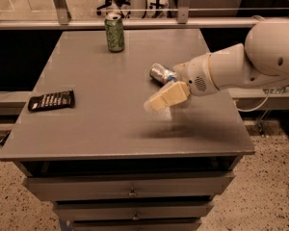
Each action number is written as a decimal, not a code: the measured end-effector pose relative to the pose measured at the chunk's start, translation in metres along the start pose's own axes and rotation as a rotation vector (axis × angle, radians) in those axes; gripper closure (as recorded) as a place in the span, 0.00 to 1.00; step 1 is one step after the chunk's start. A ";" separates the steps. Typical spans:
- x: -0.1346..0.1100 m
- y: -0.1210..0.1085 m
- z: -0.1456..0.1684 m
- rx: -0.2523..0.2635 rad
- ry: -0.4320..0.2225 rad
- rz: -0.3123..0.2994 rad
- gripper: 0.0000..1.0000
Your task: Knock redbull can over
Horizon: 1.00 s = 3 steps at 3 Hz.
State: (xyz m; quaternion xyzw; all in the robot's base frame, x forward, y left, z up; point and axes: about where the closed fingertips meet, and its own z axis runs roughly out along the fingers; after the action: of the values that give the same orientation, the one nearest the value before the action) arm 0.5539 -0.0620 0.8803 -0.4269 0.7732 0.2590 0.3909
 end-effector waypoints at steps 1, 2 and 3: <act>0.012 -0.007 -0.007 0.013 0.010 0.004 0.00; 0.025 -0.024 -0.030 0.050 0.018 0.002 0.00; 0.030 -0.032 -0.042 0.070 0.020 0.000 0.00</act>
Offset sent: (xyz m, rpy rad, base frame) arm 0.0036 -0.0749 -0.0085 -0.0454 -0.0178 -0.0732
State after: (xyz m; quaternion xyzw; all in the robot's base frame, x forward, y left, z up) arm 0.5553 -0.1230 0.8768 -0.4154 0.7856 0.2274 0.3981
